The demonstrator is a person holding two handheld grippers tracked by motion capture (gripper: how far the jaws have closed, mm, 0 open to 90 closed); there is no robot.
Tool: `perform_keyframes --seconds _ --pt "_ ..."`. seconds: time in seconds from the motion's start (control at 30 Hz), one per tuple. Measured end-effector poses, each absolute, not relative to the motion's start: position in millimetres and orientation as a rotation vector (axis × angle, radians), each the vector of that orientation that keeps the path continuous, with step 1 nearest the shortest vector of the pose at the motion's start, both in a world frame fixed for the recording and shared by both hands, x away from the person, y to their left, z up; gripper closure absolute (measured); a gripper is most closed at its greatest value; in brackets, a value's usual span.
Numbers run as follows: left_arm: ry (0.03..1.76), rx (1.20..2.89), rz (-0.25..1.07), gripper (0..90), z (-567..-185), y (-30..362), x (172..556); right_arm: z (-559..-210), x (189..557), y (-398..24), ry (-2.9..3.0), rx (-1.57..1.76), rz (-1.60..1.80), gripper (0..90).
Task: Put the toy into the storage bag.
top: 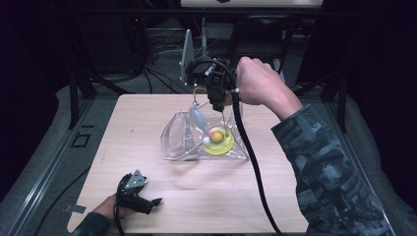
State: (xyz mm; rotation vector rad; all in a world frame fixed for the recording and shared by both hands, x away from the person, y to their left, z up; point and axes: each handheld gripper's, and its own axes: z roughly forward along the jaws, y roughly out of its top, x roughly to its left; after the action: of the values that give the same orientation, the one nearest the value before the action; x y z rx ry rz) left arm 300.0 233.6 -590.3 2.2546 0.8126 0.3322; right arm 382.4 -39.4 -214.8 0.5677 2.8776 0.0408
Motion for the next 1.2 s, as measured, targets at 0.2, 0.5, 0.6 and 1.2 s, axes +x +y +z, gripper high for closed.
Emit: perform_keyframes --seconds 0.2,0.5,0.6,1.2 --pt "0.813 2.255 0.332 0.0 -590.3 233.6 300.1 -203.9 392.0 -29.4 2.851 0.566 0.079 87.9" --pt "0.812 2.255 0.331 0.0 -590.3 233.7 300.2 -197.3 405.9 -21.6 2.815 0.594 0.107 87.9" --pt "0.812 2.255 0.331 0.0 -590.4 233.7 300.2 -196.5 410.7 -18.1 2.789 0.608 0.109 87.9" --pt "0.812 2.255 0.331 0.0 -590.3 233.7 300.1 -209.1 448.8 -14.0 2.768 0.740 0.142 87.9"
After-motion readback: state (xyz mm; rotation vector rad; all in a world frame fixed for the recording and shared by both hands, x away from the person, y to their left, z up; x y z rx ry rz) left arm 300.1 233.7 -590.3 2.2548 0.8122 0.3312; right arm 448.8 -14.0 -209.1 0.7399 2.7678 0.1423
